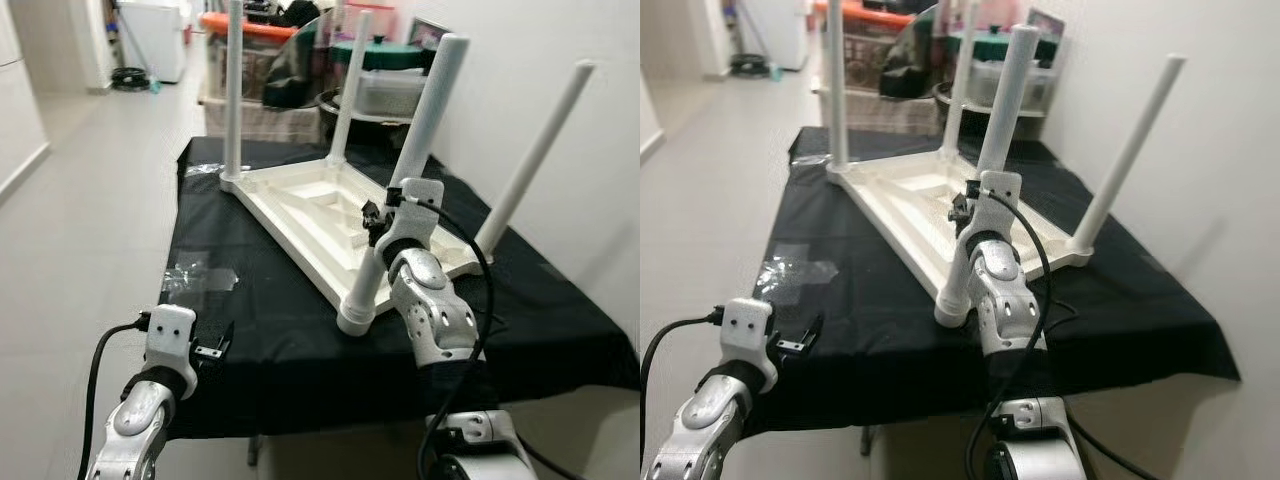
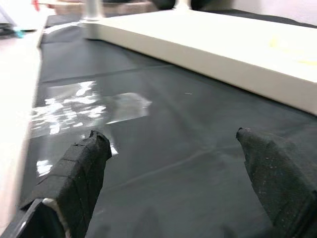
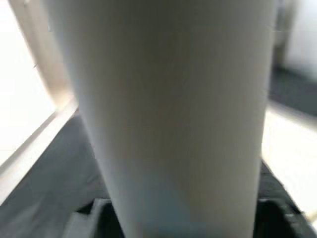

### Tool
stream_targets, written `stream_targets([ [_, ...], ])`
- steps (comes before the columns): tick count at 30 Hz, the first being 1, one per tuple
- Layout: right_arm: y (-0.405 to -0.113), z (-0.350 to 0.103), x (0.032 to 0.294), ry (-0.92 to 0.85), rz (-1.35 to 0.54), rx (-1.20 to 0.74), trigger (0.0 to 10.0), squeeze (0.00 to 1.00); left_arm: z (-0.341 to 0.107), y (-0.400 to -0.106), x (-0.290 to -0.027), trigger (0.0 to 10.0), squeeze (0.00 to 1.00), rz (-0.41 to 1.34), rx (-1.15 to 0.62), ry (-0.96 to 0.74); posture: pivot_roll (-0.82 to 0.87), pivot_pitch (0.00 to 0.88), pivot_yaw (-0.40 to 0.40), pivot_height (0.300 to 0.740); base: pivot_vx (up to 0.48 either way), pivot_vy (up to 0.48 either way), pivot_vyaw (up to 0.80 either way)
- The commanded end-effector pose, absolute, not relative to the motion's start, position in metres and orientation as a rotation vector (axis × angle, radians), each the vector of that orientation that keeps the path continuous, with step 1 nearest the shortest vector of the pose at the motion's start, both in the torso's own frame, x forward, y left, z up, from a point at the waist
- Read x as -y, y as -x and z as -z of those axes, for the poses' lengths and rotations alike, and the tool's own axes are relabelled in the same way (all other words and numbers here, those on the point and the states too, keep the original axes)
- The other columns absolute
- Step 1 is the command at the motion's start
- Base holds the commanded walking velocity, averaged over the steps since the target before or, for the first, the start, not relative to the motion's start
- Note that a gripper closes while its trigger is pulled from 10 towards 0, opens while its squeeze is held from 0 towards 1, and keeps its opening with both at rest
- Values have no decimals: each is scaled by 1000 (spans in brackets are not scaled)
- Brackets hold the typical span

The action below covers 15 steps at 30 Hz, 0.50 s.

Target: Building children table

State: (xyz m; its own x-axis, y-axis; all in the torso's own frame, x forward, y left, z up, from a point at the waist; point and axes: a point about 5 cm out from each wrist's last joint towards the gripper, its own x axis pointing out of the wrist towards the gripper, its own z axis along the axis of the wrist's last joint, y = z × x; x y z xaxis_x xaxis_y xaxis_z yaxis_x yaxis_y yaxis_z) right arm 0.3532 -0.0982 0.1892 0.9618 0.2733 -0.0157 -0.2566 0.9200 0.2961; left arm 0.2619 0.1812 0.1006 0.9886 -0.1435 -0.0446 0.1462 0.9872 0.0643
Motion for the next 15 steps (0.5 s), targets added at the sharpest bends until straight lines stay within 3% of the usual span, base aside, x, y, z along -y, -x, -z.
stream_targets([
  [1, -351, -190, 91, -364, -436, -57, 10000, 1000, -100, -263, -178, 10000, 0, 164, -47, -63, 39, 0, -121, 740, 0, 0, 0],
  [3, -351, -228, 101, -345, -768, 109, 10000, 1000, -100, -266, -177, 10000, 0, 169, -43, -64, 37, 0, -125, 740, 0, 0, 0],
  [5, -351, -228, 101, -345, -768, 109, 10000, 1000, -100, -266, -177, 10000, 0, 169, -43, -64, 37, 0, -125, 740, 0, 0, 0],
  [6, -346, -242, 105, -273, -944, 145, 10000, 961, -101, -266, -177, 10000, 0, 170, -40, -63, 37, 0, -126, 740, 0, 0, 0],
  [8, -346, -242, 105, -273, -944, 145, 10000, 961, -101, -266, -177, 10000, 0, 170, -40, -63, 37, 0, -126, 740, 0, 0, 0],
  [9, -346, -247, 109, -93, -1117, 135, 10000, 0, -101, -267, -176, 10000, 0, 169, -36, -60, 37, 0, -131, 740, 0, 0, 0],
  [13, -346, -245, 108, -48, -1132, 124, 10000, 0, -101, -267, -175, 10000, 0, 169, -36, -59, 38, 0, -132, 740, 0, 0, 0],
  [14, -347, -241, 106, -30, -1129, 117, 6667, 0, -101, -267, -175, 10000, 0, 169, -36, -59, 44, 0, -138, 740, 0, 0, 0],
  [15, -347, -241, 106, -30, -1129, 117, 6667, 0, -101, -267, -175, 10000, 0, 169, -36, -59, 44, 0, -138, 740, 0, 0, 0],
])
